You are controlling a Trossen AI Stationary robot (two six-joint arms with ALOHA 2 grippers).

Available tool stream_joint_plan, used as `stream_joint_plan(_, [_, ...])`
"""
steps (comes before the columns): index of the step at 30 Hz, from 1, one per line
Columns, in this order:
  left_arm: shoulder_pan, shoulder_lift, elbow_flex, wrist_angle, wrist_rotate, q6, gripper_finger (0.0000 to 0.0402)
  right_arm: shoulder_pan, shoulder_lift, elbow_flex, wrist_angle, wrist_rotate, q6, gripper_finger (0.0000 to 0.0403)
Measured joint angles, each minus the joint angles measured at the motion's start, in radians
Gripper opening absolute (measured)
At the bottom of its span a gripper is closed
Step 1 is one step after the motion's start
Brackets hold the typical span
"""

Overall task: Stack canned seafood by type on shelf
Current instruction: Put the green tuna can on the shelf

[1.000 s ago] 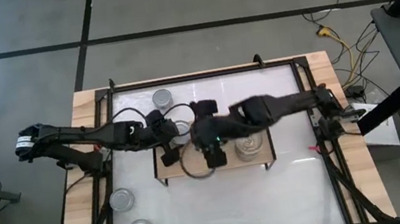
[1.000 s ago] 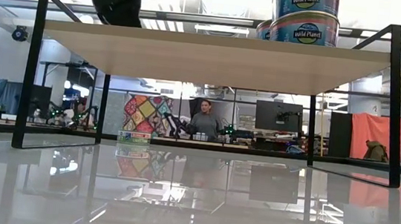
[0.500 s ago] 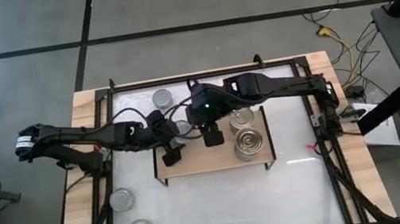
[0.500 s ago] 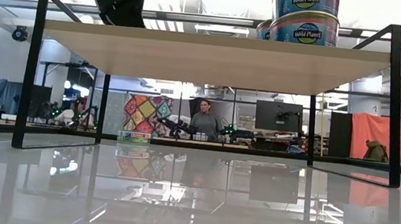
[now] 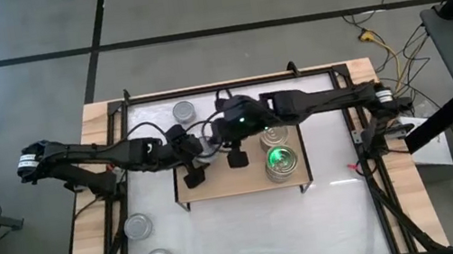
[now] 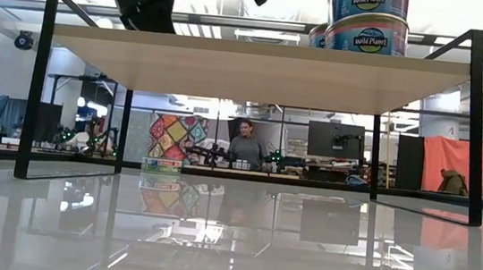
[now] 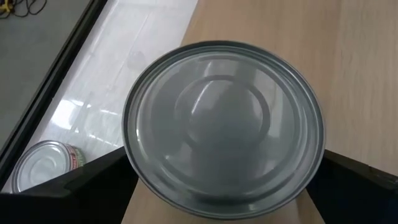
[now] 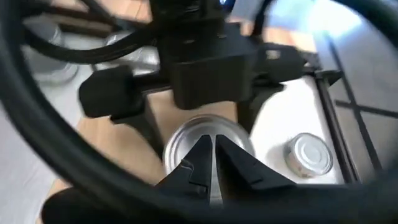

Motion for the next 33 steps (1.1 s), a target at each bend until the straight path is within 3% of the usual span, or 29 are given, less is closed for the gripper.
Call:
stream_joint_plan(5, [0.0,0.0,0.0,-0.002,0.0,0.0,0.0396,-0.027,-0.096,-0.21,0.225,-0.001,0.037,0.0013])
stream_joint_plan(9, [0.0,0.0,0.0,-0.002,0.0,0.0,0.0396,-0.063,-0.107,-0.283,0.297,-0.022,0.072,0.0013])
stream_joint_plan(20, [0.003,0.0,0.0,0.014,-0.002,0.024,0.0396,-0.107,0.011,-0.209,0.284,-0.204,0.099,0.0013])
stream_joint_plan(33, [0.019,0.0,0.0,0.023,-0.026,0.041,0.0396,-0.105,0.139,-0.065,0.137,-0.233,0.094,0.0013])
